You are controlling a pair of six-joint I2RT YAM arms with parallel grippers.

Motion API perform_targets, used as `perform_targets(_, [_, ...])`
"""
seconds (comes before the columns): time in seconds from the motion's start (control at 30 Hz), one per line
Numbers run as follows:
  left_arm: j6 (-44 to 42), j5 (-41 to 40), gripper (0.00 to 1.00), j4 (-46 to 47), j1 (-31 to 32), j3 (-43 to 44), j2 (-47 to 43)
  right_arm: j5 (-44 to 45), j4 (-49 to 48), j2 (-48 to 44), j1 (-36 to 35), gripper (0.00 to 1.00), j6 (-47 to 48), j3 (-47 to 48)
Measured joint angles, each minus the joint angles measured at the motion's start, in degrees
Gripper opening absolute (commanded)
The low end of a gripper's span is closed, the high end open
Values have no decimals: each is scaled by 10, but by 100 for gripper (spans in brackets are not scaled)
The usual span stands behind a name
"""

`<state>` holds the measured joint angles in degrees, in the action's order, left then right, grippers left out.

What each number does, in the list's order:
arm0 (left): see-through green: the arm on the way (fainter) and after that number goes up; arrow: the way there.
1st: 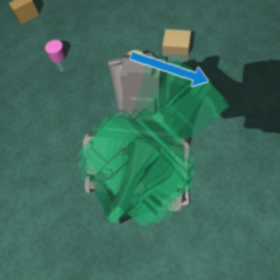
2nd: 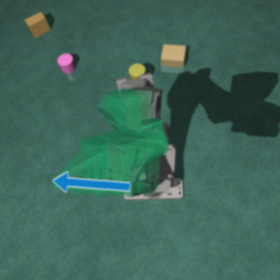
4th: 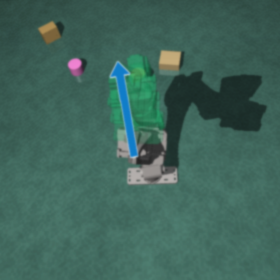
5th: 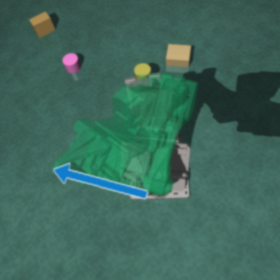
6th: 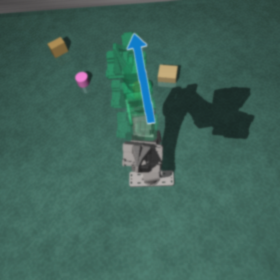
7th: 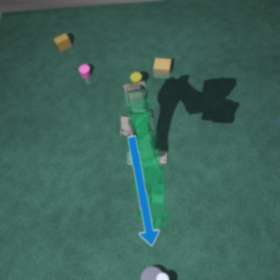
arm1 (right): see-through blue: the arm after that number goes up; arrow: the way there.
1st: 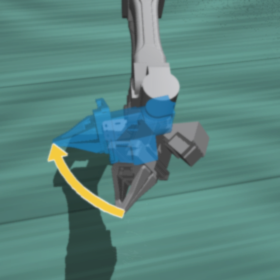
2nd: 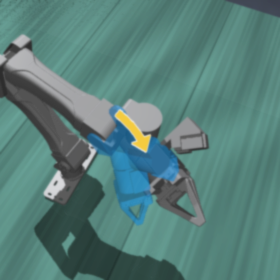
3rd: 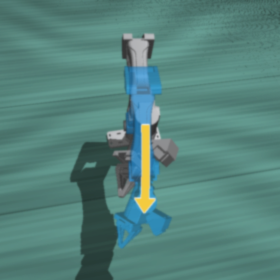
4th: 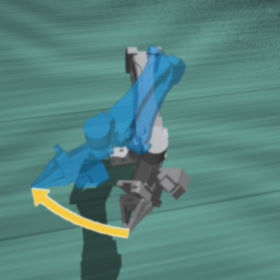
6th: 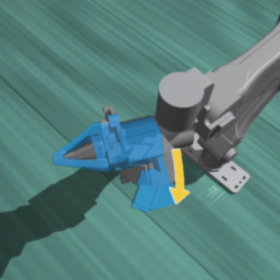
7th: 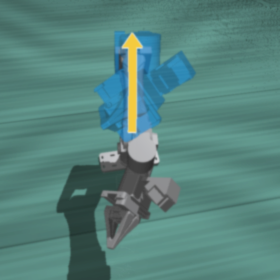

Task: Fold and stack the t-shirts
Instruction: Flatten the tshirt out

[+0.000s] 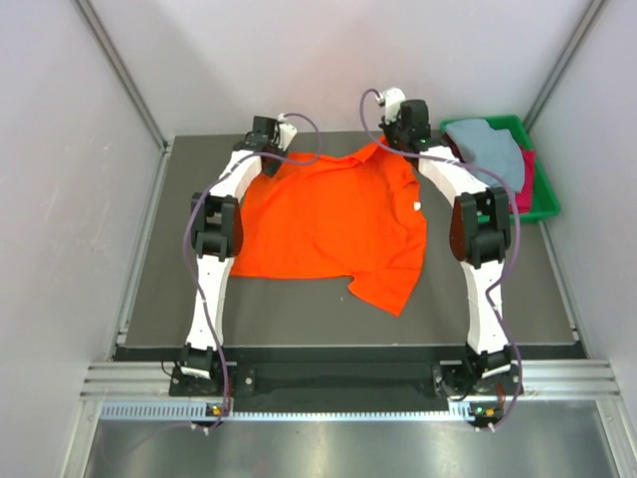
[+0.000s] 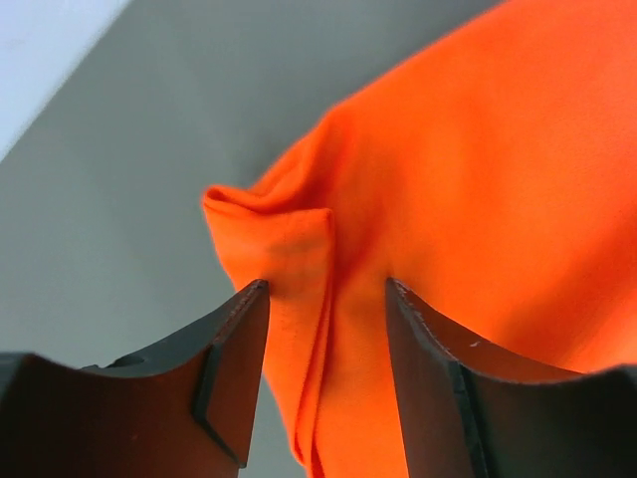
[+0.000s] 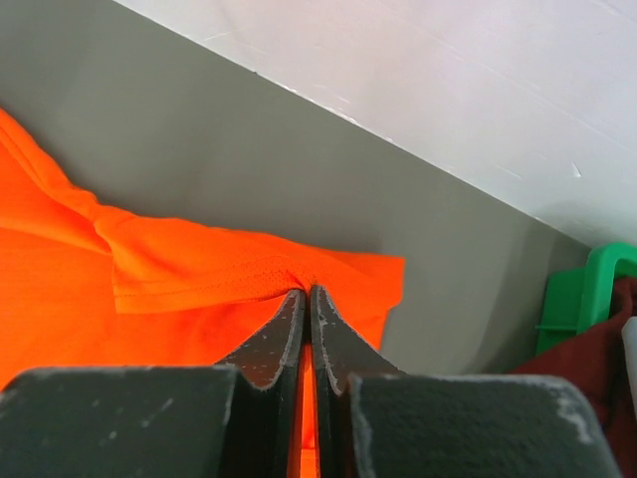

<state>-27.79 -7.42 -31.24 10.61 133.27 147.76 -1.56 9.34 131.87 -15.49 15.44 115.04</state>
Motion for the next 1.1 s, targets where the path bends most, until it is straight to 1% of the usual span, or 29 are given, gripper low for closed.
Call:
perform_targets(0.07, [-2,-1,55,5,2,5,5,0,0,0,-1,0,0,0])
perform_targets(0.1, [-2,-1,50,7,3,7,5,0,0,0,-2,0,0,0])
perform_targets(0.23, [0,1,38,12,6,9,8,0,0,0,-2,0,0,0])
perform_targets(0.3, [1,1,38,11,6,9,10,0,0,0,-2,0,0,0])
perform_targets(0.43, [6,-2,27,14,5,9,10,0,0,0,-2,0,0,0])
perform_targets(0.5, [8,-8,26,18,4,9,10,1,0,0,-3,0,0,0])
perform_targets(0.63, [9,-21,28,38,0,9,10,2,0,0,-4,0,0,0])
perform_targets(0.73, [8,-30,33,49,-4,9,10,2,0,0,-6,0,0,0])
perform_targets(0.87, [8,-40,31,60,-8,9,13,3,0,0,-6,0,0,0])
perform_targets(0.97, [7,-42,22,61,-10,9,19,3,0,0,-6,0,0,0])
perform_targets(1.0, [6,-43,16,61,-10,9,22,4,0,0,-6,0,0,0])
perform_targets(1.03, [7,-43,0,61,-10,9,24,4,0,0,-6,0,0,0])
perform_targets(1.1, [9,-43,0,61,-10,9,27,5,0,0,-6,0,0,0])
